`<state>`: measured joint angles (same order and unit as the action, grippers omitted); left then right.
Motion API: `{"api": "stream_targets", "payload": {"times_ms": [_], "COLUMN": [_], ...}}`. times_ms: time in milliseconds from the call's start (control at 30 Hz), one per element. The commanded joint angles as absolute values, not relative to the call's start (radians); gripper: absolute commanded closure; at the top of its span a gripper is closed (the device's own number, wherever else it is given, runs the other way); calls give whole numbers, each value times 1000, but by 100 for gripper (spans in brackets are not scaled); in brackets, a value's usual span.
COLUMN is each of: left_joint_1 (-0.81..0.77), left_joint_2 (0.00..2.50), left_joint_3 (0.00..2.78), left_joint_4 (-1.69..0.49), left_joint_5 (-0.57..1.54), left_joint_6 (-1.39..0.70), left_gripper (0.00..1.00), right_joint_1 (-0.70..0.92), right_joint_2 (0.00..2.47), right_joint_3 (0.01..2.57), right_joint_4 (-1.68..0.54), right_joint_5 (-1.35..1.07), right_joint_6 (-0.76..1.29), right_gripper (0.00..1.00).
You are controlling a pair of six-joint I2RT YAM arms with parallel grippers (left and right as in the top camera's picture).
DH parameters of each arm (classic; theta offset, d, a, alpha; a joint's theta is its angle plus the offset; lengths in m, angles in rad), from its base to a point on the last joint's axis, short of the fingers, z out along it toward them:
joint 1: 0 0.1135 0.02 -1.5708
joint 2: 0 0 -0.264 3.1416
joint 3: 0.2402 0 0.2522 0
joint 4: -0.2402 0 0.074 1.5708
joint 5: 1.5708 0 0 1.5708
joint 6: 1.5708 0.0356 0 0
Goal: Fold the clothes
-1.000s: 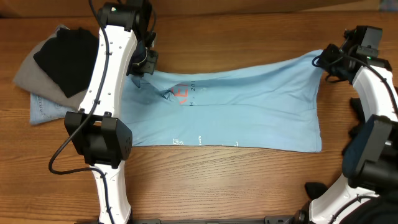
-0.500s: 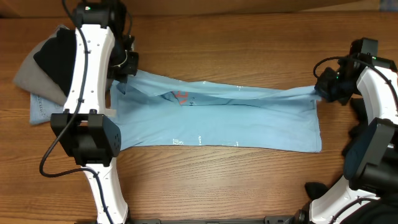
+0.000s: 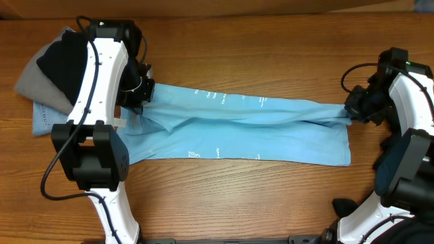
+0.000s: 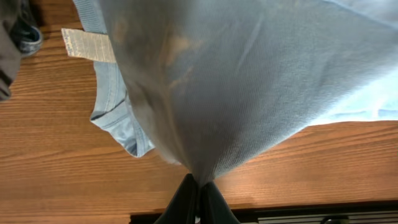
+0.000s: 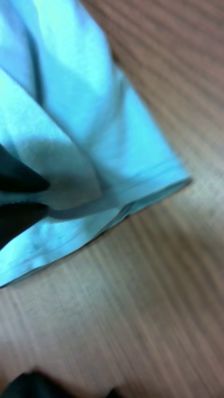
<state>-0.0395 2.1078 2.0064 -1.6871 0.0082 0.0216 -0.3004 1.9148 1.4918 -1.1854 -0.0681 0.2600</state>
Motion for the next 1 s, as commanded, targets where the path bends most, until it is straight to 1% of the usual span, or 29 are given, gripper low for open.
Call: {"api": "stream_targets", "payload": {"times_ms": [0, 267, 300, 367, 400, 500, 567, 700, 767, 867, 967], "left_joint_1": [-52, -51, -51, -51, -53, -55, -55, -58, -57, -57, -57], "left_joint_2": [2053, 2053, 2053, 2053, 2053, 2053, 2053, 2053, 2053, 2053, 2053], "left_joint_3": [1996, 1982, 1982, 1982, 1982, 1982, 1982, 1982, 1982, 1982, 1982], "left_joint_4": [-1686, -1690, -1690, -1690, -1690, -1690, -1690, -1689, -1689, -1689, -1689], "left_joint_5": [18, -32, -32, -25, -25, -25, -25, -25, -25, -25, -25], "left_joint_6": [31, 19, 18, 19, 19, 19, 19, 19, 19, 19, 19], "left_gripper": [95, 95, 95, 94, 95, 94, 94, 94, 94, 94, 94], "right_joint_1": [-304, -304, -304, -304, -304, -303, -301, -286, -270, -256, -255], "right_joint_2": [1889, 1889, 1889, 1889, 1889, 1889, 1891, 1891, 1891, 1891, 1890], "right_joint_3": [1509, 1505, 1505, 1505, 1505, 1489, 1472, 1411, 1381, 1346, 1345], "right_joint_4": [-1213, -1264, -1264, -1264, -1264, -1259, -1253, -1217, -1211, -1185, -1196], "right_joint_5": [-15, 59, 58, 6, -33, -113, -123, -208, -217, -189, -180], "right_joint_6": [255, 262, 263, 261, 255, 230, 231, 201, 200, 209, 209], "right_gripper": [86, 87, 85, 61, 53, 42, 40, 40, 42, 54, 76]}}
